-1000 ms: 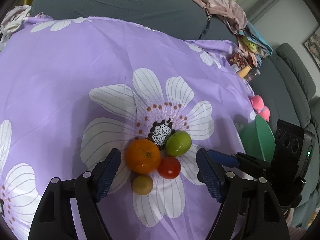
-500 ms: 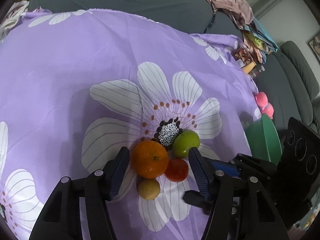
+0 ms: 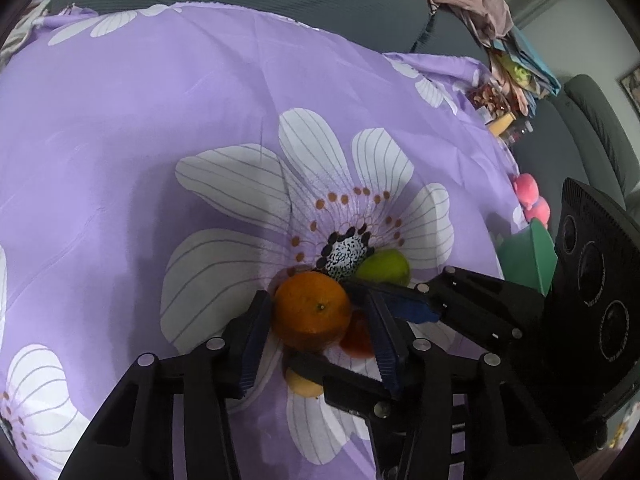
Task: Organize fruits
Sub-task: 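Bring both tools together and close them around the tangerine, then carry the tangerine between both tools over the green bowl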
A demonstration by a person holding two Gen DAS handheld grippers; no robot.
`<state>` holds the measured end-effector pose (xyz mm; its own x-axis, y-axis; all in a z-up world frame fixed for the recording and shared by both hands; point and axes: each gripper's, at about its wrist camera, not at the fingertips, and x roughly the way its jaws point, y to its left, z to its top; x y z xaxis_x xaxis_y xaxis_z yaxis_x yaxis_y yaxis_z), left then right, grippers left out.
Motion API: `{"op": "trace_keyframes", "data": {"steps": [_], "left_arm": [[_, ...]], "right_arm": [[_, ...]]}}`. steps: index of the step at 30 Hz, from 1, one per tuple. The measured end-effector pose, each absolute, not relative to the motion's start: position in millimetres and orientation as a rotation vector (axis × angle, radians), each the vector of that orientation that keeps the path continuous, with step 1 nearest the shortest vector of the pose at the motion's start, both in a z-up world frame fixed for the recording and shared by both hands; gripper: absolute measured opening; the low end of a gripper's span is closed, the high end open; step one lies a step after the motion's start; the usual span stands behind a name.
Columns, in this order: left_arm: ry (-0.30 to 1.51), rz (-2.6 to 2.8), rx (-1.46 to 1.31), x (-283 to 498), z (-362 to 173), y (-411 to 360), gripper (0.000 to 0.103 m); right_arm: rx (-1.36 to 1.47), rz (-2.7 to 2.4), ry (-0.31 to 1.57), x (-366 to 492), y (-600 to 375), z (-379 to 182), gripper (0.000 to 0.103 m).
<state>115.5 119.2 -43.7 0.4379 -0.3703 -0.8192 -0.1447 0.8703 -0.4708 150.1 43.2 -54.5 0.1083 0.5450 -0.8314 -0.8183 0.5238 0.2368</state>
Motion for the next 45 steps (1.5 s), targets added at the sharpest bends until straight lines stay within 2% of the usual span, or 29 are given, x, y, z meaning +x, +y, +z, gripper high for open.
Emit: {"op": "trace_keyframes", "data": {"steps": [3, 16, 45], "left_arm": [[1.117, -0.146, -0.526, 114, -45, 120, 0.047], [1.062, -0.138, -0.500, 97, -22, 105, 0.046], [1.049, -0.283, -0.328, 78, 19, -25, 0.046]], "right_arm": [[-0.331, 1.020, 1.039, 151, 43, -54, 0.040], [-0.283, 1.013, 0.953, 132, 22, -36, 0.038], [-0.136, 0.866, 0.884, 86, -108, -4, 0.038]]}}
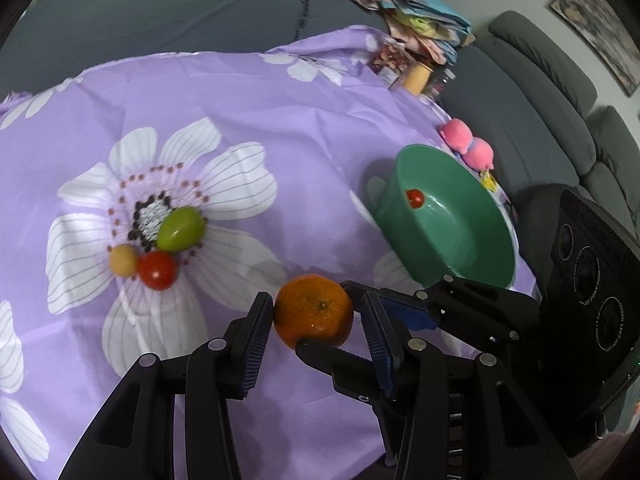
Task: Organize fruits
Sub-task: 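Carry the tangerine between both tools over the green bowl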
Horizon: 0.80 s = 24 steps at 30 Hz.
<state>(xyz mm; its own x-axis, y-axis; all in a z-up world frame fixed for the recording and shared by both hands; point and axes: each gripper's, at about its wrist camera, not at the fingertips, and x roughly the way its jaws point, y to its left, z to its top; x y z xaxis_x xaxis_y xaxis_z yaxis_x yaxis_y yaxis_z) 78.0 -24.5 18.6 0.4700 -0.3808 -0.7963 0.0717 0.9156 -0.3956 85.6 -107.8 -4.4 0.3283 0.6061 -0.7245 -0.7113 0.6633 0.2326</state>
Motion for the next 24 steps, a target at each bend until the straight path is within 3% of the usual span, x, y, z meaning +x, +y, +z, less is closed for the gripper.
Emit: {"op": "trace_keyframes", "data": {"steps": [24], "left_arm": [[1.019, -0.414, -0.154, 116, 50, -110, 0.046]], "right_arm": [[-0.011, 0.717, 0.784, 101, -192, 20, 0.038]]}}
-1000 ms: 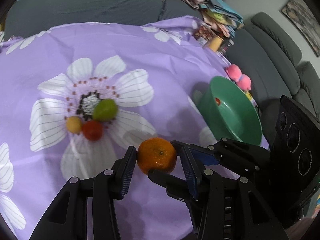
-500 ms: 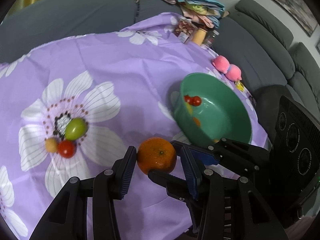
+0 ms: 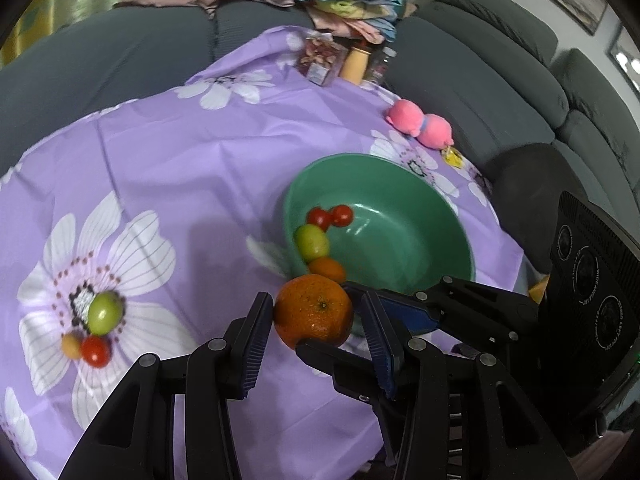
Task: Organize fruits
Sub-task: 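Carry the tangerine between both tools over the green bowl, then open both tools to drop the tangerine into the bowl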
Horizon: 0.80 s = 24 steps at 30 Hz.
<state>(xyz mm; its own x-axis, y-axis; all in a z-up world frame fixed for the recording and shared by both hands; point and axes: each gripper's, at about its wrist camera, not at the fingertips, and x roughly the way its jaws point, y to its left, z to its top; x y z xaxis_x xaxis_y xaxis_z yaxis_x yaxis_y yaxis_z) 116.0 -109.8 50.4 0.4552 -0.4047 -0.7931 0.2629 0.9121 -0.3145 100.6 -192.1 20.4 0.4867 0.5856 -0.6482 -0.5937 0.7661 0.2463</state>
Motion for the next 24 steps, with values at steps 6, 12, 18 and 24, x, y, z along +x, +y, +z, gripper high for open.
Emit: {"op": "trace_keyframes", "data": {"steps": [6, 12, 18, 24], "left_arm": [[1.021, -0.444, -0.133, 123, 52, -125, 0.046], [1.029, -0.472, -0.118, 132, 52, -139, 0.046], [1.041, -0.492, -0.112, 139, 49, -149, 0.046], [1.064, -0.510, -0.122, 147, 42, -155, 0.046]], "right_arm": [[0.010, 0.683, 0.775, 106, -209, 22, 0.038], [0.029, 0.651, 0.773, 112, -221, 21, 0.038], [0.044, 0.624, 0.779, 118, -232, 18, 0.038], [0.049, 0.602, 0.796, 122, -237, 14, 0.038]]}}
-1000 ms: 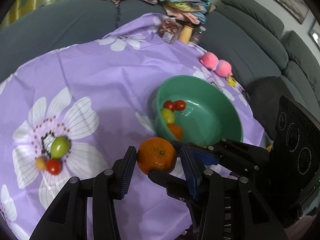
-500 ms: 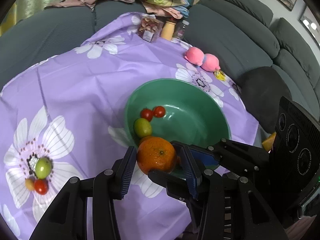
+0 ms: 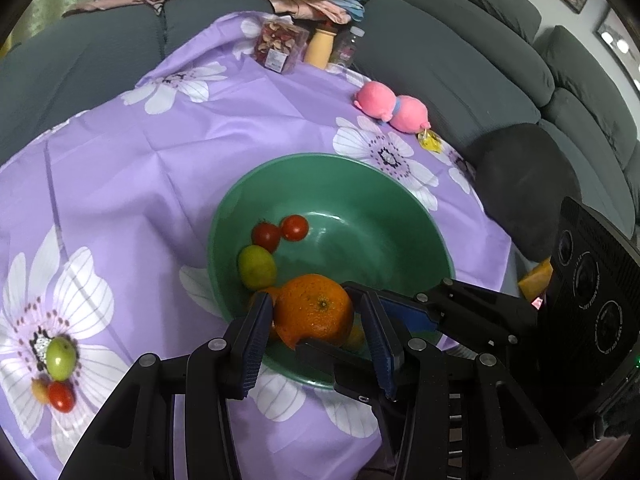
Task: Organize fruits
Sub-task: 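Open both tools to drop the tangerine into the bowl, then move both open tools back toward the remaining fruit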
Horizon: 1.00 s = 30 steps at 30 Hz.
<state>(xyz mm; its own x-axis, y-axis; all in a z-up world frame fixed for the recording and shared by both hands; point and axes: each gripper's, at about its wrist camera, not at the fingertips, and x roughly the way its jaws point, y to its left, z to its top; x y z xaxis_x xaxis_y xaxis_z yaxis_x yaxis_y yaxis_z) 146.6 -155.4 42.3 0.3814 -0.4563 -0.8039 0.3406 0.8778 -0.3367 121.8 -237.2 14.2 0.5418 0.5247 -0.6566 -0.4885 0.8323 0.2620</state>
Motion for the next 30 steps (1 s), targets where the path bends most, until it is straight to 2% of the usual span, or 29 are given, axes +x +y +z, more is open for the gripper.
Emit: {"op": "trace_keyframes", "data": {"steps": [15, 18, 22, 24, 28, 30], "left_arm": [[1.107, -0.509, -0.159, 152, 31, -158, 0.047], [1.107, -0.493, -0.154, 152, 31, -157, 0.057], [1.091, -0.476, -0.164, 148, 36, -148, 0.061], [1.087, -0.464, -0.168, 147, 37, -144, 0.072], [1.072, -0.434, -0.194, 141, 41, -128, 0.074], [1.059, -0.414, -0.213, 137, 43, -118, 0.084]], "right_arm": [[0.036, 0.573, 0.830, 126, -241, 7, 0.040], [0.029, 0.561, 0.830, 125, -240, 8, 0.043], [0.033, 0.548, 0.827, 123, -243, 9, 0.047], [0.037, 0.541, 0.826, 122, -244, 10, 0.052], [0.039, 0.532, 0.821, 118, -244, 12, 0.059], [0.037, 0.526, 0.821, 116, -243, 13, 0.063]]}}
